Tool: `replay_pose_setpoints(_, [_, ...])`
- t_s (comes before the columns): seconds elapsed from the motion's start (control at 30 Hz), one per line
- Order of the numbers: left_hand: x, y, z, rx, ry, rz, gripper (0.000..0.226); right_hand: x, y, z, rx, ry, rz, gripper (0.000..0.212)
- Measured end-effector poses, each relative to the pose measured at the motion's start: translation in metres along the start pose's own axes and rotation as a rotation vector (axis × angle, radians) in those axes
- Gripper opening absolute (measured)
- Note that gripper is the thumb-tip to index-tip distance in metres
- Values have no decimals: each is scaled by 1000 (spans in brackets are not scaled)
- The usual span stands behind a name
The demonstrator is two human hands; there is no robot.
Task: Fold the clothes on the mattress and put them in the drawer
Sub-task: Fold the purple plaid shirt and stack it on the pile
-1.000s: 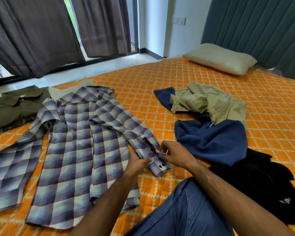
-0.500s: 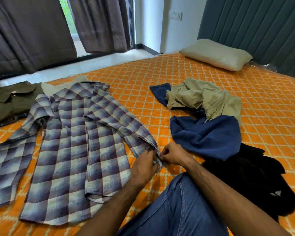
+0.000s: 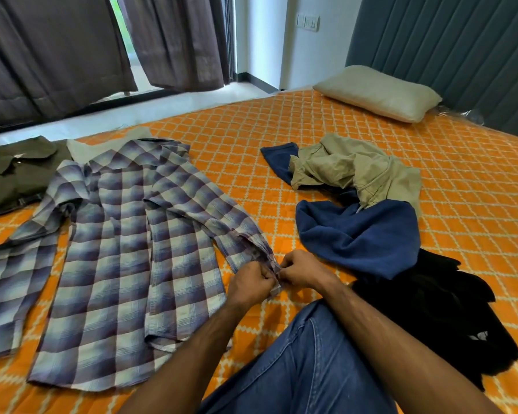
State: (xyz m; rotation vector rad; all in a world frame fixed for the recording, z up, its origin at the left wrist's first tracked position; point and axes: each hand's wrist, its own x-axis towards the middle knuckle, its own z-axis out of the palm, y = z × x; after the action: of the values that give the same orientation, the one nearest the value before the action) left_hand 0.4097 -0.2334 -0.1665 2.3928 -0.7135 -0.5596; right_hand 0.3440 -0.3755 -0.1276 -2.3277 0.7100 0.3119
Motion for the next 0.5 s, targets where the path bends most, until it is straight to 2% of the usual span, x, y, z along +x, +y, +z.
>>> replay_pose_setpoints(0.17, [1,-8,-5,-131,18,-20,14,11,9,1,221,-104,103,15])
replay_pose_setpoints(0.23, [-1,-7,-5,-158,37,-33,18,11,11,2,225,-119,99,16])
replay_pose_setpoints(0.37, [-2,-5,-1,-184,61,-59,20,7,8,0,112,-102,19,20])
replay_pose_setpoints(0.5, [-3,-5,-1,-277,45,-96,19,-5,1,-2,152,2,-127,6])
